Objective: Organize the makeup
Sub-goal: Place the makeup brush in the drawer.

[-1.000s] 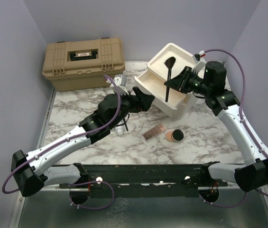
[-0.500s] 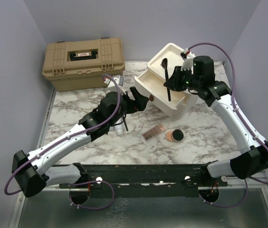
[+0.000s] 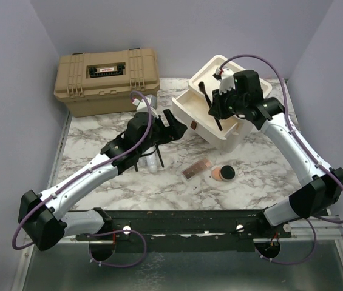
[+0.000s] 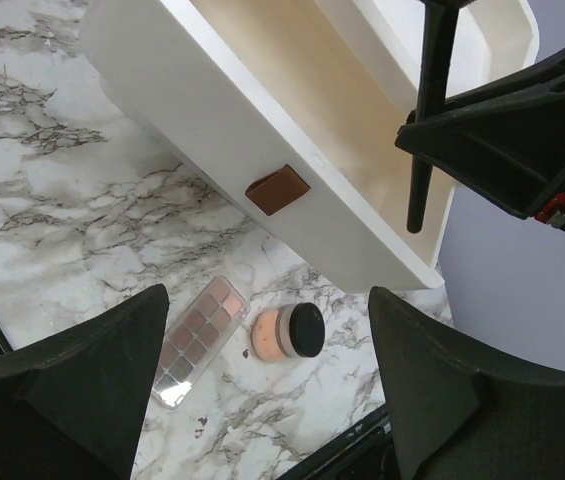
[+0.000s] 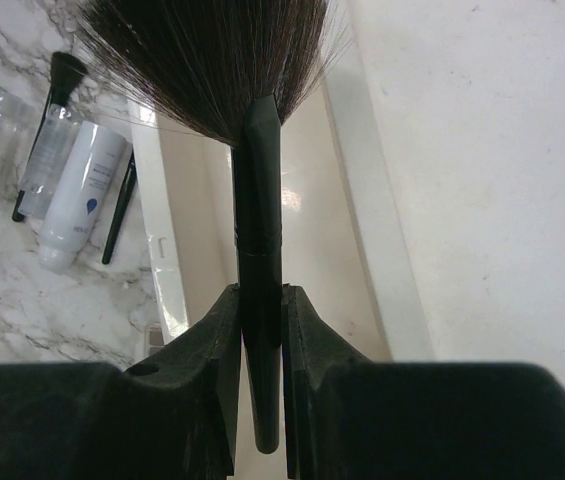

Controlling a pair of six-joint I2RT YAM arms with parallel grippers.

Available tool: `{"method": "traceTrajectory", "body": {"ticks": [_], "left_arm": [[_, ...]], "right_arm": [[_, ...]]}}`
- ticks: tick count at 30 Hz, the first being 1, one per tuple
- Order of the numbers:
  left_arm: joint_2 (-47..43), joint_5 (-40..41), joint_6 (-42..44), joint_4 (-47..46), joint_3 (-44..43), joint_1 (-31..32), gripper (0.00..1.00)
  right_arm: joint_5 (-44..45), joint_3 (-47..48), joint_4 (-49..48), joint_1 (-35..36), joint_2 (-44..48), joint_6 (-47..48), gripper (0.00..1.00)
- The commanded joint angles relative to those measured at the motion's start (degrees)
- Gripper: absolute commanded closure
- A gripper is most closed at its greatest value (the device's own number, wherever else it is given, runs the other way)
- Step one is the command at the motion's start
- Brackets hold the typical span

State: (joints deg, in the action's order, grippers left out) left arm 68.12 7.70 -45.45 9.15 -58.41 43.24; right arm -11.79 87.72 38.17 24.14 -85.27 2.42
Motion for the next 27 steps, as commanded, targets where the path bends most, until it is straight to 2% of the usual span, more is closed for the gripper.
{"method": "traceTrajectory", "body": {"ticks": [1, 4, 14, 22, 27], "left_arm": [[0.16, -2.67, -0.95, 0.09, 0.4, -0.51, 0.18], [0.33, -4.1, -0.83, 0.24, 0.17, -1.49, 0.18], [-1.13, -5.32, -2.51, 1.23, 1.99, -4.32, 0.18], [-0.63, -5.63, -1.41, 3.53, -0.14, -4.98, 0.2], [-1.2, -5.02, -1.39, 4.9, 0.15, -5.56, 0.2]], "right_arm": [[4.26, 1.19, 2.45, 0.88, -2.11, 4.06, 0.91], [6.82, 3.48, 5.49, 0.99, -4.49, 4.7, 0.88], [3.64, 4.5, 7.78, 1.06, -4.89, 6.19, 0.81], [0.52, 5.82, 8.4, 1.11, -5.68, 4.99, 0.64], [2.27, 6.46, 9.55, 1.15, -6.65, 4.84, 0.64]]}}
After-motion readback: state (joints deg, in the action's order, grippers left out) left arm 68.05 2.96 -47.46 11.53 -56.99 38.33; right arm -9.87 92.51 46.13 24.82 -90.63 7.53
